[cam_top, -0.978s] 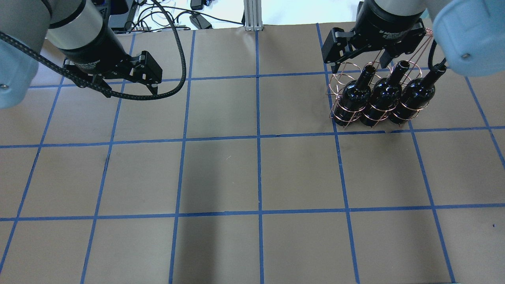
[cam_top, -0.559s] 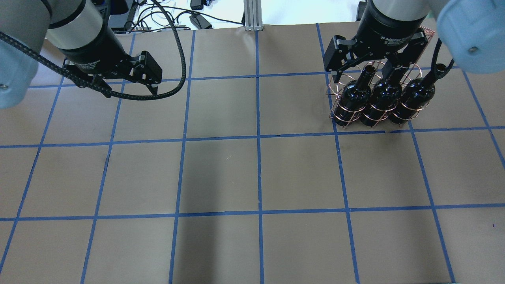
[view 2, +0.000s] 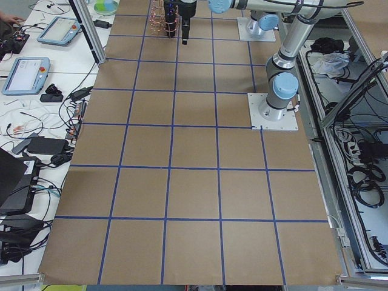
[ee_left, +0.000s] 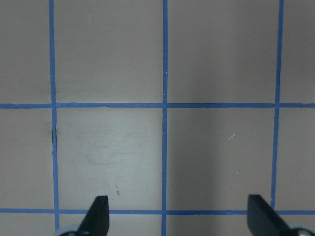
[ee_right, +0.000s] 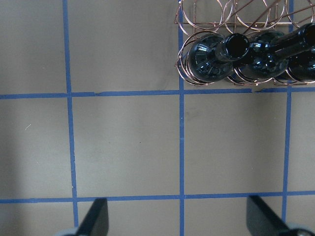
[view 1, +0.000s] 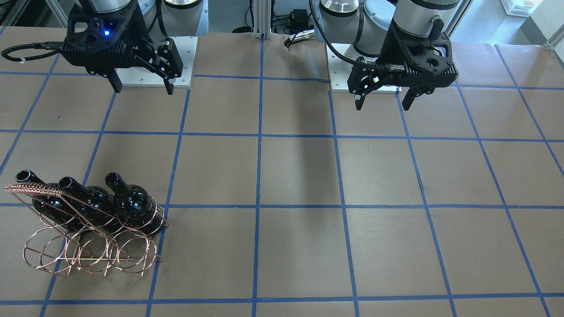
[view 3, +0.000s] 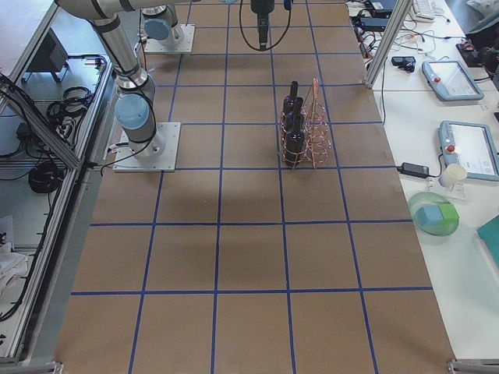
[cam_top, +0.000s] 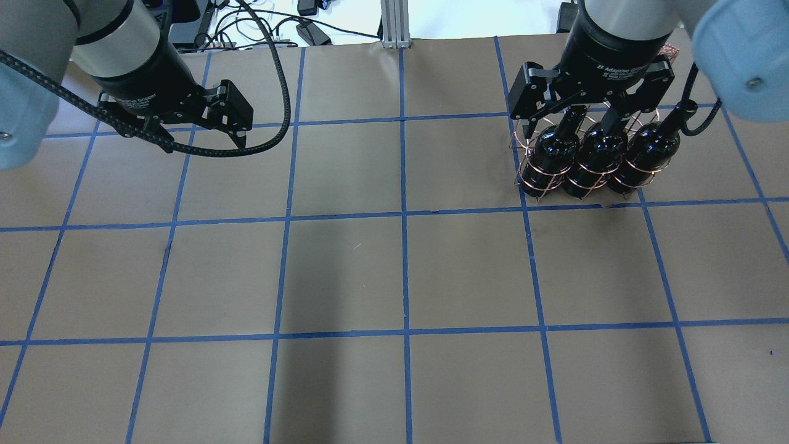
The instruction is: Place wine into wine basket
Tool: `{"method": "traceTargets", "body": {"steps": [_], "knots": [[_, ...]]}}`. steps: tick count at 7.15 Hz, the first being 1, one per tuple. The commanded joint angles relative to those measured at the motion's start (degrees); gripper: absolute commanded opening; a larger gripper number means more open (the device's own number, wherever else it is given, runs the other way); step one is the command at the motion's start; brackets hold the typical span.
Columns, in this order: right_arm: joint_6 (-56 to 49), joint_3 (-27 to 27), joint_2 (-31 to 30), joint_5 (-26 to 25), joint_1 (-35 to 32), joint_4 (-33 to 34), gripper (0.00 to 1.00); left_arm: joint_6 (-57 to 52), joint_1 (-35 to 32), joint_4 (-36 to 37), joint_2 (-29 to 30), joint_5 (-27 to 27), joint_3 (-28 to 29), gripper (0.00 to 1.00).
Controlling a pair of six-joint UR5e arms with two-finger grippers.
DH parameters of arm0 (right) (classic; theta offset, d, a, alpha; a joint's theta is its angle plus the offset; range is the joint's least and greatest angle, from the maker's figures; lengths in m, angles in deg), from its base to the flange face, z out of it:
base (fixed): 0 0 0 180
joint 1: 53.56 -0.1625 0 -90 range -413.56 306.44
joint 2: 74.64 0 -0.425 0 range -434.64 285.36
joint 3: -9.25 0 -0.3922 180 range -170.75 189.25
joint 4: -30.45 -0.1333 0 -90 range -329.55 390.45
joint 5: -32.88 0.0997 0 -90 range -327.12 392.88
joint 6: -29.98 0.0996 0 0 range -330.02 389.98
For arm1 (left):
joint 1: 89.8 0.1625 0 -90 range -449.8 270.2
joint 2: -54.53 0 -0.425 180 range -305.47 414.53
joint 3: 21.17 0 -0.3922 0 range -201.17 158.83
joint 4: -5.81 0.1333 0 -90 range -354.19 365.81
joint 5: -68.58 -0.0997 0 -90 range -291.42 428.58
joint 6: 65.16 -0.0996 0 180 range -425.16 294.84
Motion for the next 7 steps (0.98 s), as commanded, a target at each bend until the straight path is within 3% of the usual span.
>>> {"method": "traceTargets", "body": {"steps": [1, 7], "knots": [[0.01, 0.25, -0.29, -0.21, -0.11, -0.24, 1.00, 0.00, 0.00, -0.01, 0.00, 0.00, 0.00, 1.00], [0.01, -0.28, -0.12, 0.58, -0.20, 0.20, 1.00, 0.00, -0.09, 0.51, 0.61, 0.27, 0.00, 1.00]]}}
